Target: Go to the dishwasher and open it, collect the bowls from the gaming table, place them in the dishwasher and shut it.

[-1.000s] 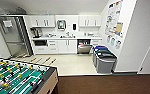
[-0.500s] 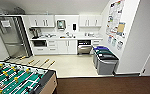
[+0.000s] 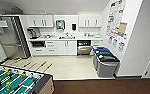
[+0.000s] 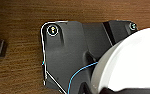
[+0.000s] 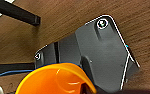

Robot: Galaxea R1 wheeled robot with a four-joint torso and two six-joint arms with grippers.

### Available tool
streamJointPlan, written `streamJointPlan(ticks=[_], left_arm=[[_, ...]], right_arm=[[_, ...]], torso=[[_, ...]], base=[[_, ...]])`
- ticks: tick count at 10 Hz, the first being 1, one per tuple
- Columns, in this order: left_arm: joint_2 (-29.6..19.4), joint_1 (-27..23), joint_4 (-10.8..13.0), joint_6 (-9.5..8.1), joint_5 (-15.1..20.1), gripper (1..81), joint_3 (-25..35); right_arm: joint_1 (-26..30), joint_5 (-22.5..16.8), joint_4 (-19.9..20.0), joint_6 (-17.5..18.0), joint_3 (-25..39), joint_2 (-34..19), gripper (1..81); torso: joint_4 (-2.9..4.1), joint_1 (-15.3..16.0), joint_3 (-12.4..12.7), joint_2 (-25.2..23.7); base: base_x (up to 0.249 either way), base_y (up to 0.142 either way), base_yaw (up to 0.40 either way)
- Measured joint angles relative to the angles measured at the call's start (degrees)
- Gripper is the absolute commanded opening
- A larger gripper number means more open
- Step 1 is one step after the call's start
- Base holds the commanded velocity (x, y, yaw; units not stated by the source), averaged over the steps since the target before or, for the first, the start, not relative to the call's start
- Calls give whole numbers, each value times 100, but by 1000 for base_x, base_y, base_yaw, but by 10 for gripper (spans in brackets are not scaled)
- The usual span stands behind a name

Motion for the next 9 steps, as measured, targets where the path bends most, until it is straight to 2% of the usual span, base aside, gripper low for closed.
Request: streamJointPlan(ticks=[5, 9], left_arm=[[-2, 5, 0, 0, 11, 10, 0], [0, 9, 2, 0, 0, 10, 9]], right_arm=[[-2, 0, 0, 0, 0, -2, 10], [-4, -2, 0, 0, -9, -22, 10]], torso=[[0, 2, 0, 0], [0, -1, 0, 0]], base=[[160, -74, 0], [161, 0, 0]])
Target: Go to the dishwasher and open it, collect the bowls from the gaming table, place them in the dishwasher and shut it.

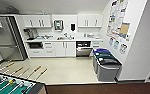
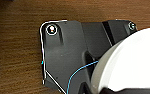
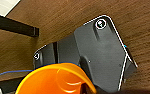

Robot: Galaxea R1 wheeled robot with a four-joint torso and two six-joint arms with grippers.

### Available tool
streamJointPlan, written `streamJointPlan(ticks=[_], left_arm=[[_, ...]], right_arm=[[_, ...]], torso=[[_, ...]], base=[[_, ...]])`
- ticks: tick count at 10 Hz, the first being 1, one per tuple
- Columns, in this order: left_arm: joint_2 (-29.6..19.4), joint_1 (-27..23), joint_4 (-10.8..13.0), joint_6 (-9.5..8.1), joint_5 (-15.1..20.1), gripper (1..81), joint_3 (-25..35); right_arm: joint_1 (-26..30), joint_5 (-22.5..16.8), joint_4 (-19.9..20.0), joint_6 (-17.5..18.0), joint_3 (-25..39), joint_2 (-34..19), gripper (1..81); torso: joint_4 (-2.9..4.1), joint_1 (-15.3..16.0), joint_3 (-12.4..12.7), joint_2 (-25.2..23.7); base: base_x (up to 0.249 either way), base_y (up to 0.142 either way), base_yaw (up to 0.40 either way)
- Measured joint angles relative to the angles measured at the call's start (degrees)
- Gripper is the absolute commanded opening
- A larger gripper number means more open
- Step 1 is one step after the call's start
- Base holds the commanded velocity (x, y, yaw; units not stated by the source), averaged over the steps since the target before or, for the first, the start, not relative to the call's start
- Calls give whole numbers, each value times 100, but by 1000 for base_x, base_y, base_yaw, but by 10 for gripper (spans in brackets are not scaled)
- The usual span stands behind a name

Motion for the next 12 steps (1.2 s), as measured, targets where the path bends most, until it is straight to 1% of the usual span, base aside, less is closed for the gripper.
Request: streamJointPlan(ticks=[12], left_arm=[[6, -20, -2, -1, -5, 10, -4]], right_arm=[[9, 4, 0, 0, 0, 22, 10]], torso=[[0, 3, 0, 0]], base=[[161, 0, 0]])
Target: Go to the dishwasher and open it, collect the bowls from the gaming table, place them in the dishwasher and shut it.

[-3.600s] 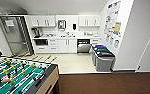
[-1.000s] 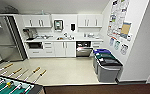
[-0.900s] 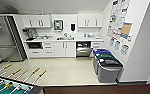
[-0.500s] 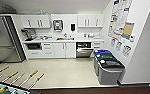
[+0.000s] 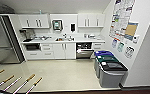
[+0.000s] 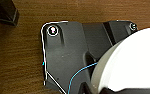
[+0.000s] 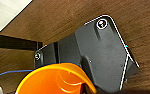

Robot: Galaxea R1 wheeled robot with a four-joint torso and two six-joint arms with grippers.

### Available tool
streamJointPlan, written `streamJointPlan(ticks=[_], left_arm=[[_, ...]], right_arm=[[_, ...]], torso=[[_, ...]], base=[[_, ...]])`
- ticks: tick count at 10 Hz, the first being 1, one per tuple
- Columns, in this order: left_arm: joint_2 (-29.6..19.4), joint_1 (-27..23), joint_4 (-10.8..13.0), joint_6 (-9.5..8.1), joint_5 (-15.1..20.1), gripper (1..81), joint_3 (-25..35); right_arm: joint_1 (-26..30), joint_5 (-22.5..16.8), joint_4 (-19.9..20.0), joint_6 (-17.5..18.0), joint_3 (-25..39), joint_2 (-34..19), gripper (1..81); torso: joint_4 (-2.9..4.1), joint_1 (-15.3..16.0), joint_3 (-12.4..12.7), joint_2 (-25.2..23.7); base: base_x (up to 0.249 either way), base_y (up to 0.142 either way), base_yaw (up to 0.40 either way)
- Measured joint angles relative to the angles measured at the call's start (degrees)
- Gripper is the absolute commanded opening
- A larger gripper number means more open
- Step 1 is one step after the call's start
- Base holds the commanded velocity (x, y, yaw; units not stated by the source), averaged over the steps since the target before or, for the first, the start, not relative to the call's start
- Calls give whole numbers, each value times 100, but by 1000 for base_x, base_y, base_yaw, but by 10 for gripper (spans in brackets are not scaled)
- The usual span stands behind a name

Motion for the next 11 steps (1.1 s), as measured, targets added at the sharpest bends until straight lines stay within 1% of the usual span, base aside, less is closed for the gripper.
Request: streamJointPlan(ticks=[7, 9, 11], left_arm=[[57, 2, -4, 0, 5, 10, -2], [57, 0, -6, -60, -4, 10, -2], [57, 2, -9, -62, 2, 10, -2]], right_arm=[[9, 0, -10, -1, 0, 16, 10], [11, 0, -13, -1, 0, 28, 10], [-11, -4, -18, -1, -24, 46, 10]], torso=[[0, -2, 0, 0], [0, 2, 0, 2], [0, -2, 0, 0]], base=[[162, 0, 0], [162, 0, 0], [162, 0, 0]])
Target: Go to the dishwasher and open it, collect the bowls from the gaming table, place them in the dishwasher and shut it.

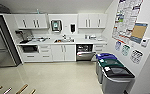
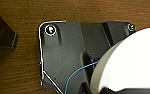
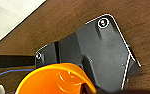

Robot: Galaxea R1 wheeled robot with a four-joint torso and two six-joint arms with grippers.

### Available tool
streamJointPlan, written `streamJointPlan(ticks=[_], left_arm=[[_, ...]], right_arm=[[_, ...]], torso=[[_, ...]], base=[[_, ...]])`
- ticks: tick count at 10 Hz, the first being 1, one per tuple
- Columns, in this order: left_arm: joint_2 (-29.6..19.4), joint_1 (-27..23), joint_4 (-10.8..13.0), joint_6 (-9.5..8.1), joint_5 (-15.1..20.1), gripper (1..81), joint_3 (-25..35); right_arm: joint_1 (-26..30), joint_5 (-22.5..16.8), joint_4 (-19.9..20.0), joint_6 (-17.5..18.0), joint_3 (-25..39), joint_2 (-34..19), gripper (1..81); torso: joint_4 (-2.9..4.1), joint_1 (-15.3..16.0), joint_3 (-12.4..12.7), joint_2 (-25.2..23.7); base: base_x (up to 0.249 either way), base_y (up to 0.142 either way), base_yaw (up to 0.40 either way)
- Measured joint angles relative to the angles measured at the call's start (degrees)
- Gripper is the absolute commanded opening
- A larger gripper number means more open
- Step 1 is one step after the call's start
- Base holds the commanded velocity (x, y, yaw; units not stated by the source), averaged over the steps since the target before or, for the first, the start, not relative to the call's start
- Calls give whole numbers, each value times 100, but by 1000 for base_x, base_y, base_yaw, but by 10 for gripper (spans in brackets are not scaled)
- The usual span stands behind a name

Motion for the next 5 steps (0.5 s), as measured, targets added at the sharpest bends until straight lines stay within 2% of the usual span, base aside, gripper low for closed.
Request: streamJointPlan(ticks=[5], left_arm=[[13, -18, 0, -1, 0, 10, -9]], right_arm=[[11, 4, -4, 0, -23, 17, 10]], torso=[[0, 2, 0, 2]], base=[[162, 0, 0]])
